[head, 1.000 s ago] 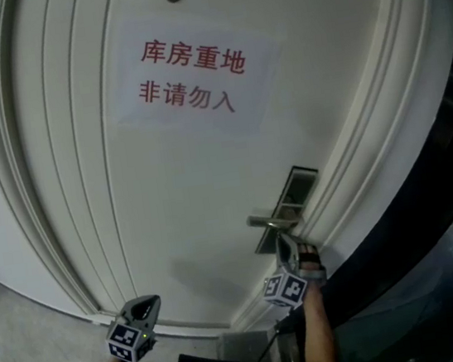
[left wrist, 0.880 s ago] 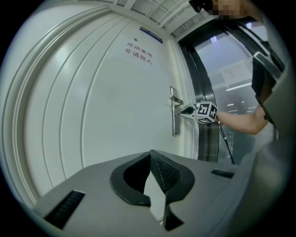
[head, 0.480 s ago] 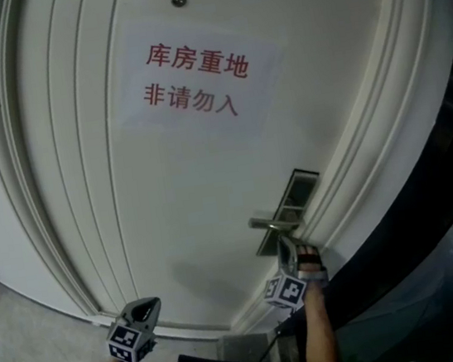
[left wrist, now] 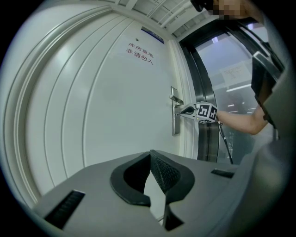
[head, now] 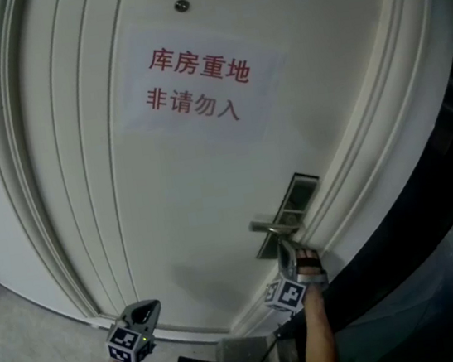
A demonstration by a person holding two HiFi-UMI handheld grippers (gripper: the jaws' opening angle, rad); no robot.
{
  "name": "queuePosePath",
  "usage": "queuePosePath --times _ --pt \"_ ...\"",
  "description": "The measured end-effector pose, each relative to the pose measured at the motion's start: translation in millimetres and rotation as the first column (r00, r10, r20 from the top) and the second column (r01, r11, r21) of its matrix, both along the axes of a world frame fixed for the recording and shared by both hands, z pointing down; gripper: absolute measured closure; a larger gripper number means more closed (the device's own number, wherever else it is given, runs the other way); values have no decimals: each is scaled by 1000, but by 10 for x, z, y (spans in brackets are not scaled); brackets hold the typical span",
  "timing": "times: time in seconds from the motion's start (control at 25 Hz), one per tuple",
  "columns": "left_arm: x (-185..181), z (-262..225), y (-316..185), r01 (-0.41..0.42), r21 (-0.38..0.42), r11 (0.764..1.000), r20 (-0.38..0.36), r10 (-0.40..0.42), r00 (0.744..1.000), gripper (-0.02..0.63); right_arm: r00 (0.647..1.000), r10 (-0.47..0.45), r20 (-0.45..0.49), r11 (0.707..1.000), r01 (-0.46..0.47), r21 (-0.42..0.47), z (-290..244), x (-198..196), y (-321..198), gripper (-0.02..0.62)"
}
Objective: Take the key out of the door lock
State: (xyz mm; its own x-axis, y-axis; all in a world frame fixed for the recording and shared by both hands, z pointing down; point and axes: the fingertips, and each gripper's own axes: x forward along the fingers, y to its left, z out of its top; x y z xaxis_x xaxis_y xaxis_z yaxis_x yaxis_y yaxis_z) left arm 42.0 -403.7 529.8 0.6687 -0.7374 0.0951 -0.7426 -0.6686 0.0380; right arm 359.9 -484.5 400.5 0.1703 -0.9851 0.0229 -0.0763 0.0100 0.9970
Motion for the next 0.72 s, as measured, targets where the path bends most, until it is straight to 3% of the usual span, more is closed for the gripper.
queuePosePath --times 0.72 --pt "60 -12 80 -27 3 1000 1 27 1000 600 1000 1 18 1000 -1 13 30 27 198 575"
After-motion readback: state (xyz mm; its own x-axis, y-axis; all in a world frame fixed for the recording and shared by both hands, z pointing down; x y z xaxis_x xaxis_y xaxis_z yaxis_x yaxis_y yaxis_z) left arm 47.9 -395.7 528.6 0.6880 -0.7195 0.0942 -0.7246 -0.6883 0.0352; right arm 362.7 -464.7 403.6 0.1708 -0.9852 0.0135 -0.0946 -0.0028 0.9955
